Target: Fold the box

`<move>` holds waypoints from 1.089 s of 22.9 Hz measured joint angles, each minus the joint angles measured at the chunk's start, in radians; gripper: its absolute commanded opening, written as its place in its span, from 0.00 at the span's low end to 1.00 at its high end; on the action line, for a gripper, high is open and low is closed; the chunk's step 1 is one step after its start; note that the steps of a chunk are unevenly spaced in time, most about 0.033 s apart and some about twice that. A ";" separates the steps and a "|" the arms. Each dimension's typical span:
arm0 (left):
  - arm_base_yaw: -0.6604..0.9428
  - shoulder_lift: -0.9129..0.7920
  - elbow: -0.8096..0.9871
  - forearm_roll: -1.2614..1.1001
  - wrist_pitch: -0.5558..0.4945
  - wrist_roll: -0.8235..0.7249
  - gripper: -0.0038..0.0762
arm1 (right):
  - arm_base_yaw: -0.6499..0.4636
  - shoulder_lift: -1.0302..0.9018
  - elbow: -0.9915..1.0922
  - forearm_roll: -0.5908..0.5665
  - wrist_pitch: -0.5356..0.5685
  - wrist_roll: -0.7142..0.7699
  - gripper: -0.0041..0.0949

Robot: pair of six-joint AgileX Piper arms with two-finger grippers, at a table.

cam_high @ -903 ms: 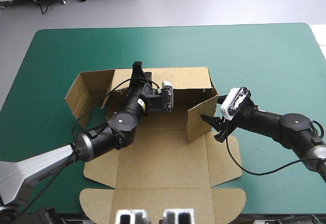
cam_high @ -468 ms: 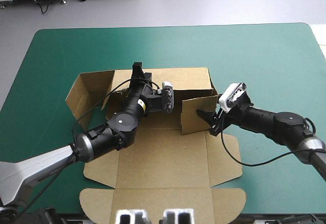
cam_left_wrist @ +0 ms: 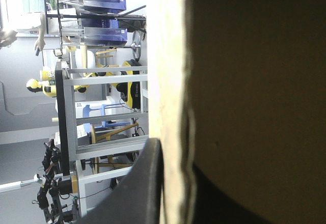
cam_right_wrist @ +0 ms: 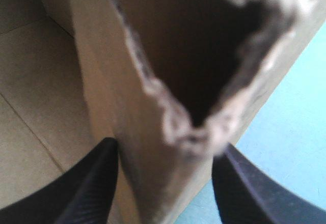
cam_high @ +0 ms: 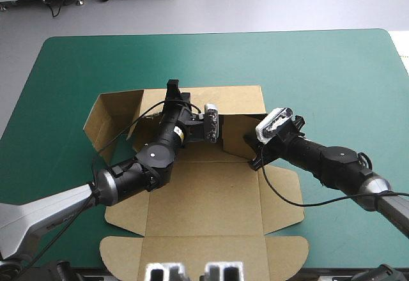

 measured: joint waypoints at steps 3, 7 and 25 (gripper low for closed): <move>-0.007 -0.001 0.000 -0.007 0.012 0.000 0.04 | 0.004 0.000 0.000 0.011 -0.005 -0.009 0.19; -0.007 -0.001 0.000 -0.008 0.023 0.000 0.07 | 0.003 0.000 0.000 0.022 -0.022 -0.025 0.02; -0.186 -0.063 0.010 -0.045 -0.033 0.035 0.54 | 0.015 0.001 -0.075 0.034 -0.360 0.036 0.02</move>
